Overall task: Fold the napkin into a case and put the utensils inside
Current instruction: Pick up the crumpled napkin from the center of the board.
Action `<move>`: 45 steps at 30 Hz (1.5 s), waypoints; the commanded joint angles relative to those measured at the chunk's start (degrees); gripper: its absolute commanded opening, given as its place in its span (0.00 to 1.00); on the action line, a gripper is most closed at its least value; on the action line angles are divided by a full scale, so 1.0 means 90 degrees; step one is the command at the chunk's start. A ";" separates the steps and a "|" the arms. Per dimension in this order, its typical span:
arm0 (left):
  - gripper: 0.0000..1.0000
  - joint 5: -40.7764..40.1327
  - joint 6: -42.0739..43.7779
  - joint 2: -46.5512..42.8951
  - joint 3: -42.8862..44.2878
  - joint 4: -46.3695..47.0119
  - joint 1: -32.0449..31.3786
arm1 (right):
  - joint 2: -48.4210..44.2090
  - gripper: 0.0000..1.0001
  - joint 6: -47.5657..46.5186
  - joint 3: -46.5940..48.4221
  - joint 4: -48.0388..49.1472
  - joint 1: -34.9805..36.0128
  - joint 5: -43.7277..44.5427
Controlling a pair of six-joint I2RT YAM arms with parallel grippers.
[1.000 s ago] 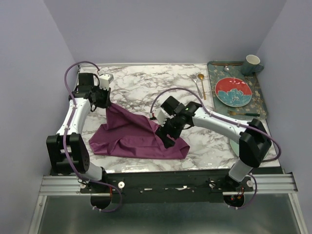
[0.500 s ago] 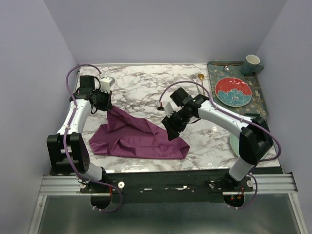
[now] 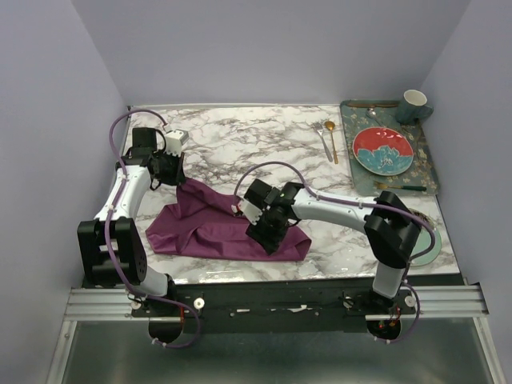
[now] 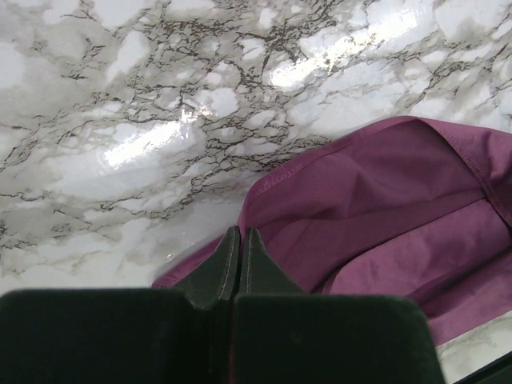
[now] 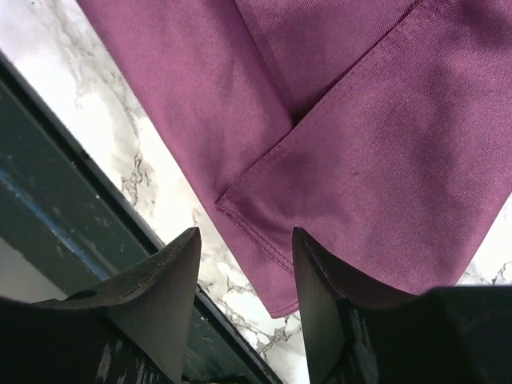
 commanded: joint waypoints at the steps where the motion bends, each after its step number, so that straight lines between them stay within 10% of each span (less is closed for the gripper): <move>1: 0.00 0.0228 -0.0181 -0.0181 -0.0100 0.0274 0.0050 | 0.0289 0.58 0.0291 0.0362 0.0040 0.0288 0.0738; 25: 0.00 0.0238 -0.0250 -0.0396 -0.0501 0.0596 0.0060 | 0.0593 0.50 0.0818 0.0274 0.0264 0.1050 0.2730; 45: 0.00 0.0355 0.0051 -0.0307 0.0298 0.0109 0.0041 | -0.0724 0.01 0.0213 -0.0067 0.0284 -0.0022 0.2974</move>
